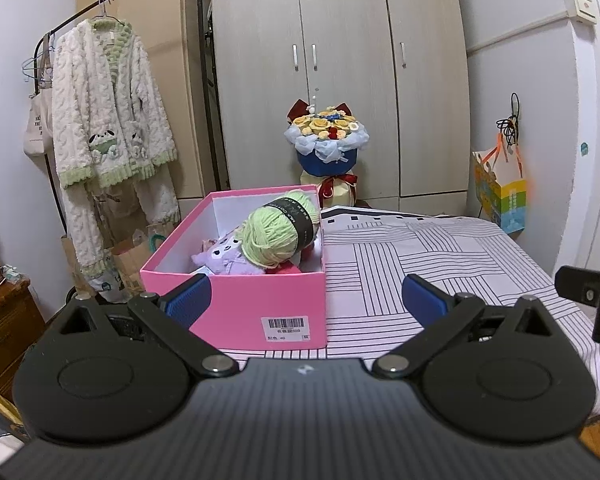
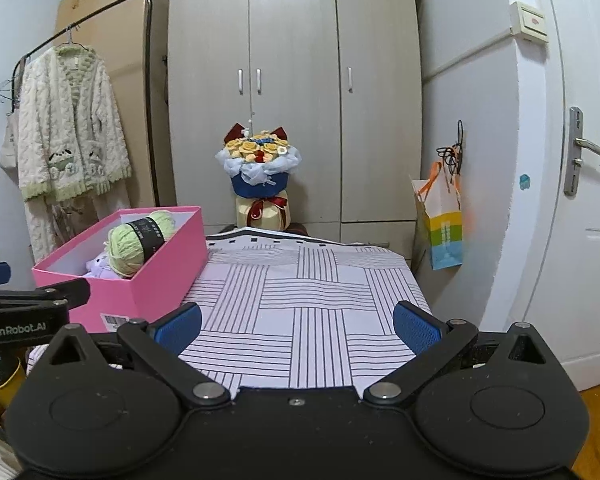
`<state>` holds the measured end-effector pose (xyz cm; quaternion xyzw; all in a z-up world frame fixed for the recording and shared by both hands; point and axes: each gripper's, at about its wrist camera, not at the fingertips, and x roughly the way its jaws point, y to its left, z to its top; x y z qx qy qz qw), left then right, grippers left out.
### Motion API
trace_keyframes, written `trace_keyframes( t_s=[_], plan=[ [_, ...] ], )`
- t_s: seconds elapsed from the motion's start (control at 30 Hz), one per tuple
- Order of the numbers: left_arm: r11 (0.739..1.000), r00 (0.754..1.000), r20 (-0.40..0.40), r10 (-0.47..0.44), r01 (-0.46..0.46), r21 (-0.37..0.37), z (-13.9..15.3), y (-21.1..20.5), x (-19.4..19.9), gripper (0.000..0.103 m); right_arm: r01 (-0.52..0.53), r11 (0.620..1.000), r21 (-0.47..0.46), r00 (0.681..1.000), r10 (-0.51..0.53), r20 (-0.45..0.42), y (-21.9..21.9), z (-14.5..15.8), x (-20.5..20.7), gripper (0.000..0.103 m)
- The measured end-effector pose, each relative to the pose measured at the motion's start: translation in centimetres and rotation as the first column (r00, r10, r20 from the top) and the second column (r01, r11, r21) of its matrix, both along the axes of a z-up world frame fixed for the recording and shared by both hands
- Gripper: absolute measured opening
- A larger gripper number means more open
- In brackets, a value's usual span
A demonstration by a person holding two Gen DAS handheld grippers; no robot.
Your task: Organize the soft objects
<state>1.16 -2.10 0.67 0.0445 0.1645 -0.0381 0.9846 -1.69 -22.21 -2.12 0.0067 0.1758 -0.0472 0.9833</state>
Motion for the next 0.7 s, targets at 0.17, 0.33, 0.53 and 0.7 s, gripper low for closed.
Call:
trace_keyframes(
  t_s=[0.17, 0.33, 0.53, 0.7],
  plan=[
    [1.000, 1.000, -0.003, 0.011, -0.011, 0.007, -0.15, 0.21, 0.16, 0.103, 0.009, 1.000, -0.004, 1.000, -0.009, -0.005, -0.05, -0.11, 0.03, 0.103],
    [1.000, 1.000, -0.009, 0.018, -0.018, -0.005, -0.23, 0.58, 0.35, 0.103, 0.022, 1.000, -0.003, 1.000, -0.022, -0.006, -0.24, -0.18, 0.17, 0.103],
    [1.000, 1.000, -0.010, 0.027, -0.027, -0.003, -0.43, 0.62, 0.46, 0.103, 0.030, 1.000, -0.006, 0.999, -0.030, -0.011, -0.46, -0.32, 0.47, 0.103],
    [1.000, 1.000, -0.008, 0.027, -0.027, -0.001, -0.47, 0.75, 0.50, 0.103, 0.051, 0.999, -0.010, 0.999, -0.051, -0.018, -0.69, -0.38, 0.70, 0.103]
  ],
)
